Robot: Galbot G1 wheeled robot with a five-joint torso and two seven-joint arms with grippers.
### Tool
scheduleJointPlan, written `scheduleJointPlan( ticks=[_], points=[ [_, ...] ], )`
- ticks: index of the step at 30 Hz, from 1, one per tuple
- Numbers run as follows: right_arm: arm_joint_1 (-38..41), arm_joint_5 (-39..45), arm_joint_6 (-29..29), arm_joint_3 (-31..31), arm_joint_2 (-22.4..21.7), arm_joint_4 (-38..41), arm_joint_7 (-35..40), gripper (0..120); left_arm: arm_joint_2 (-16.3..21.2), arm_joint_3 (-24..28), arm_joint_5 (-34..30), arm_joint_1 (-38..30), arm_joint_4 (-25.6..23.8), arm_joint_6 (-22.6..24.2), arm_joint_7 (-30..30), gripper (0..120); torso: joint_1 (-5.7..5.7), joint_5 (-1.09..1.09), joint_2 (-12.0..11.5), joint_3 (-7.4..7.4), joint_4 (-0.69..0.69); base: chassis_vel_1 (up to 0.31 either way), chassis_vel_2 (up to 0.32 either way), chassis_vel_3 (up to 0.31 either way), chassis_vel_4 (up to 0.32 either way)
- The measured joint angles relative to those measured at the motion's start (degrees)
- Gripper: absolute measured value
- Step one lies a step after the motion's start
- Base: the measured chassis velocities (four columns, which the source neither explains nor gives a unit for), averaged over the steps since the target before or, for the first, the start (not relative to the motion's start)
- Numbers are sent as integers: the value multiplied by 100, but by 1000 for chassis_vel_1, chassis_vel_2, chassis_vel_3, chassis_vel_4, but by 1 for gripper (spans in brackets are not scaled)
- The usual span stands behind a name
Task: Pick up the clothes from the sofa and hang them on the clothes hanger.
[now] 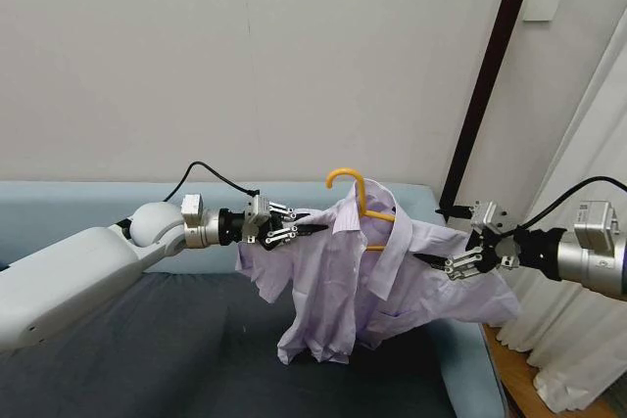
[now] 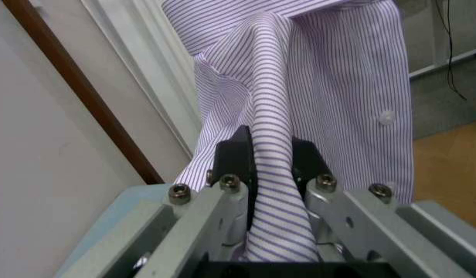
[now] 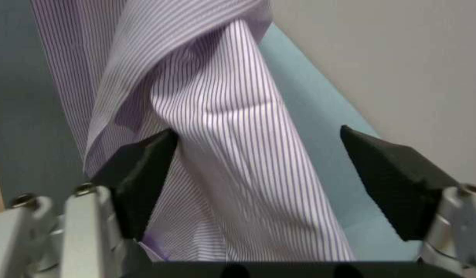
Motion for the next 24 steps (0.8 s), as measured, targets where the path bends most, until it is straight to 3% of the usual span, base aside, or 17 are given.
scheduleJointPlan(
  ticks=[19,24],
  points=[
    [-196,-103,359,38,-204,-55,-218,7,-48,107,-8,-53,-113,-14,-28,7,0,-1,0,0,-1,0,0,0,0],
    [-244,-172,516,37,-186,-81,-250,5,-33,117,-9,-53,-114,-14,-27,7,0,-1,0,0,-1,0,0,0,0]
  ],
)
